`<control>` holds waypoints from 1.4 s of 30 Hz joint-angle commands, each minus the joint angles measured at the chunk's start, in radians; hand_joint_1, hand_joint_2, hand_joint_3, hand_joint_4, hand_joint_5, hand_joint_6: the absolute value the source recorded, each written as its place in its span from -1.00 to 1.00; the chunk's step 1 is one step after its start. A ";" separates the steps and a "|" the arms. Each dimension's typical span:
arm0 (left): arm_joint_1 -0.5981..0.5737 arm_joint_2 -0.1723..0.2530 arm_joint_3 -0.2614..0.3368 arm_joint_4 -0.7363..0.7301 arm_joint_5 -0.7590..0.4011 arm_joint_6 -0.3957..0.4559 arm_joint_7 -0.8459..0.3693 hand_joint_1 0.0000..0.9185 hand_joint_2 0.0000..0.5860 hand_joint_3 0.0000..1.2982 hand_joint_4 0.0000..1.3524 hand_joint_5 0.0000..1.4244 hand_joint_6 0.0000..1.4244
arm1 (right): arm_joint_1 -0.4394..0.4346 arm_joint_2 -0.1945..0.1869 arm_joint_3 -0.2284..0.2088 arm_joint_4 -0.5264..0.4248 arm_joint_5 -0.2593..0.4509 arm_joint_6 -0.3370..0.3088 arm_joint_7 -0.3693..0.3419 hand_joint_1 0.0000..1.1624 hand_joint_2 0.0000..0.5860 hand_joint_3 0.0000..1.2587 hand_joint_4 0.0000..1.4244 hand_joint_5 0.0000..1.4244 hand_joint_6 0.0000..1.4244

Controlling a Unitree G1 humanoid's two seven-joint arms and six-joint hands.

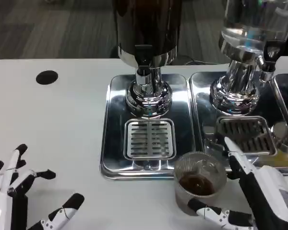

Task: Grasp the cup under the faucet to collect the drink, then remove the cup.

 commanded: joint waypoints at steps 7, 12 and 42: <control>0.001 0.007 0.002 -0.006 0.002 -0.010 0.011 -1.00 -0.72 -0.12 -0.91 -0.68 -0.87 | 0.033 -0.007 -0.056 -0.042 0.118 -0.060 0.026 -0.25 -0.46 -1.00 -1.00 -1.00 -0.95; 0.003 0.008 0.003 -0.002 -0.002 -0.016 0.012 -1.00 -0.72 -0.12 -0.91 -0.68 -0.87 | 0.051 0.004 -0.101 -0.064 0.171 -0.081 0.025 -0.41 -0.37 -1.00 -1.00 -1.00 -0.97; 0.016 0.005 -0.073 0.017 0.146 0.082 0.063 -1.00 -0.68 -0.95 -1.00 -0.83 -0.92 | -0.149 -0.034 -0.023 0.295 -0.383 0.313 -0.398 -1.00 0.93 -0.96 -1.00 -1.00 -1.00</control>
